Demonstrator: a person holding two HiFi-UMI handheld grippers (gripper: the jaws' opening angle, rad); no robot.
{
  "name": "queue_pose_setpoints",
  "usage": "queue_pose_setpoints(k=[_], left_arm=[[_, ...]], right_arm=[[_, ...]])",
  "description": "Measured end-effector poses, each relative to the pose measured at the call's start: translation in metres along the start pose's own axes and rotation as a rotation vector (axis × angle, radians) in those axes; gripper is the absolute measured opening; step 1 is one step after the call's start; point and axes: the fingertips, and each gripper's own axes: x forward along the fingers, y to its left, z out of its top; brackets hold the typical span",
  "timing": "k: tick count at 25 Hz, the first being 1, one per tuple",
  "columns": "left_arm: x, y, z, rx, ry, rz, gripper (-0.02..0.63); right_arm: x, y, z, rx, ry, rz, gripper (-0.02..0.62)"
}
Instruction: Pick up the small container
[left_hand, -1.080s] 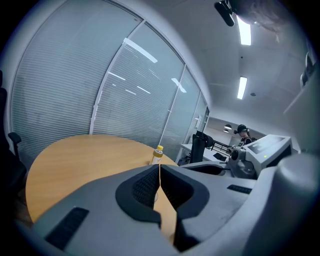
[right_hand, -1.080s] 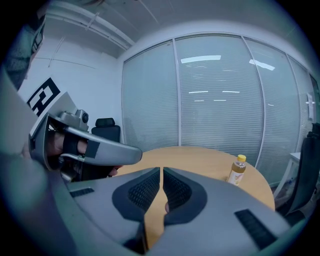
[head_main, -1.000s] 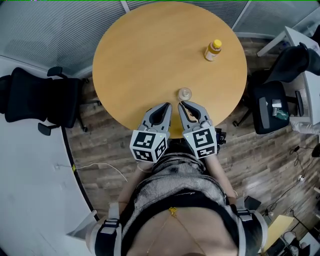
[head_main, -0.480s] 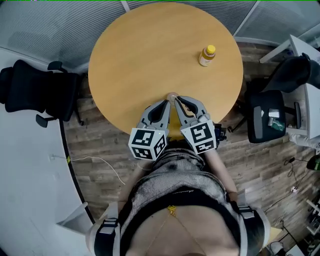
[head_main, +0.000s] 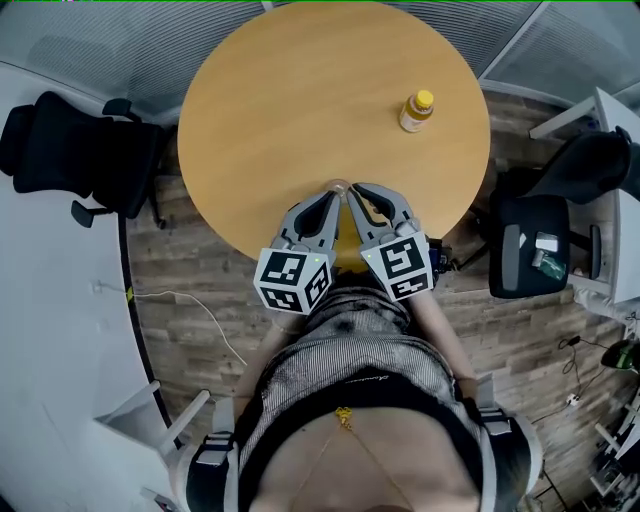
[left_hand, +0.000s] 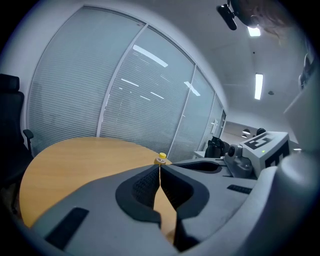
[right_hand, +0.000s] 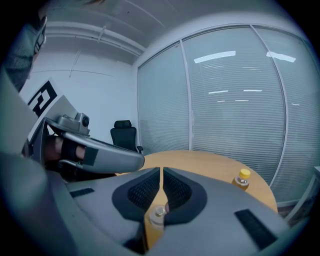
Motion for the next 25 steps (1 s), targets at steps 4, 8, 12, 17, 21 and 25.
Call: queue_pose_setpoints(k=[4,8,12,17,21,25], left_arm=[[0.001,-0.004,-0.003,-0.013,-0.004,0.03,0.025],[0.002,-0.006,-0.007,-0.028,-0.007,0.058,0.025],[0.002,-0.008,-0.011,-0.04,-0.009,0.083,0.025],[0.003,-0.011,-0.011,-0.043,-0.015,0.1,0.025],[0.005,-0.012,-0.012,-0.049,-0.025,0.109,0.025],[0.004,-0.01,-0.012,-0.052,-0.021,0.106,0.025]], right_arm=[[-0.003,-0.002,-0.003,-0.007,0.001,0.03,0.034],[-0.006,-0.003,-0.008,-0.014,0.011,0.057,0.034],[-0.01,-0.004,-0.012,-0.018,0.015,0.076,0.034],[-0.01,-0.005,-0.012,-0.025,0.014,0.098,0.034],[-0.009,-0.005,-0.014,-0.024,0.009,0.11,0.034],[-0.005,-0.004,-0.014,-0.024,0.015,0.109,0.034]])
